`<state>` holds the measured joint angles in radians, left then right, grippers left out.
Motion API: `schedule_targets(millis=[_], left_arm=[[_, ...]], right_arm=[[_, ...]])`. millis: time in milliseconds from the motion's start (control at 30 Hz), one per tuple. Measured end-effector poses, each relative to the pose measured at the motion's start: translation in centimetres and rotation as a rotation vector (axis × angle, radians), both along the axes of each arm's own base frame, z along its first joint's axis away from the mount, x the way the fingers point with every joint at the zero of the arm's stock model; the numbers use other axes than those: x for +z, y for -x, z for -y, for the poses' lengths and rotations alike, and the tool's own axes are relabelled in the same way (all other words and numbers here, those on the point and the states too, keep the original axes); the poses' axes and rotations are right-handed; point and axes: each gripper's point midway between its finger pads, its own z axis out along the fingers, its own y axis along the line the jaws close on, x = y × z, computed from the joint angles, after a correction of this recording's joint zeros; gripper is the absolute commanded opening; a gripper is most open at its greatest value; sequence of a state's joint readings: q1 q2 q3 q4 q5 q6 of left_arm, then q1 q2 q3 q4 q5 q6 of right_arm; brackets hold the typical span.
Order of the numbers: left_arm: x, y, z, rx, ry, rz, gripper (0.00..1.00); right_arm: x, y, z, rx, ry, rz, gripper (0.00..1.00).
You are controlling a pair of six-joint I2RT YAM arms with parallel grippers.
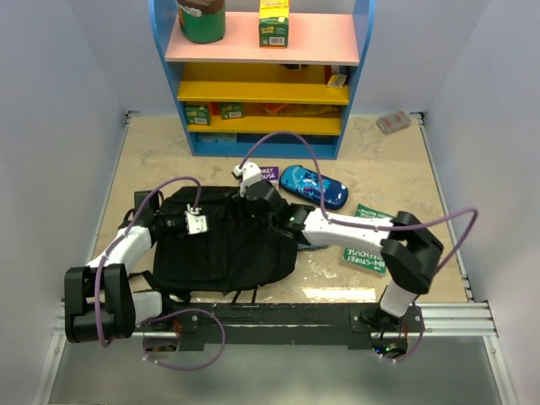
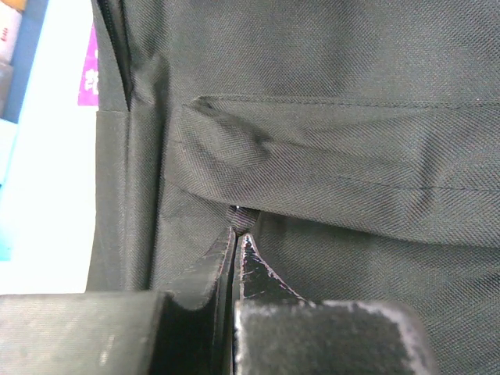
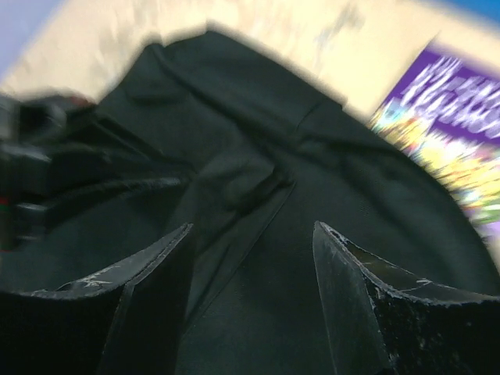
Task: Pack the student bag
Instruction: Adjust the student bag at the center of the board, then unzip the student bag at the center of the board.
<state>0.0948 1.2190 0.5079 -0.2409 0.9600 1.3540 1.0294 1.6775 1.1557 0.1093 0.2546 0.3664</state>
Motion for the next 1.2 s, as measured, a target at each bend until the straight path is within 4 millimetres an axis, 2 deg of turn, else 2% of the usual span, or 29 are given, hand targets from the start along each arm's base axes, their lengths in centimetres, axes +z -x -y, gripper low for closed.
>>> schedule_targets(millis=[133,200,267,467,800,933,1067,1133,1200], left_arm=[[-0.4,0.2,0.0,-0.002,0.002,-0.026,0.00],[-0.6,0.3,0.0,-0.005,0.001,-0.036,0.00],[-0.6,0.3,0.0,-0.011,-0.003,-0.039,0.00],[-0.7,0.7,0.1,-0.033,-0.016,-0.039,0.00],[-1.1,1.2,0.3,-0.055,-0.026,-0.049,0.00],[-1.2,1.3,0.3,-0.058,-0.027,-0.051,0.00],[-1.2,1.4,0.3,-0.060,-0.027,-0.053,0.00],[-1.1,1.4,0.4,-0.063,-0.027,-0.055,0.00],[-1.0,1.5,0.5,-0.067,-0.026,-0.058,0.00]], right_arm=[[-5.2,0.5,-1.9,0.042,0.039,-0.105,0.59],[-6.8,0.4,-2.7,0.048,0.041,-0.138,0.57],[-7.3,0.1,-3.4,0.044,0.028,-0.153,0.56],[-6.1,-1.5,-5.0,0.019,-0.062,-0.143,0.56],[-3.5,-5.9,-3.9,-0.139,-0.073,-0.064,0.63],[-2.4,-7.1,-3.1,-0.122,0.046,0.037,0.70],[-1.5,-9.4,-3.8,-0.062,0.194,0.125,0.74],[-2.1,-10.1,-3.7,-0.024,0.270,0.156,0.75],[-4.0,-10.0,-2.8,0.049,0.373,0.155,0.76]])
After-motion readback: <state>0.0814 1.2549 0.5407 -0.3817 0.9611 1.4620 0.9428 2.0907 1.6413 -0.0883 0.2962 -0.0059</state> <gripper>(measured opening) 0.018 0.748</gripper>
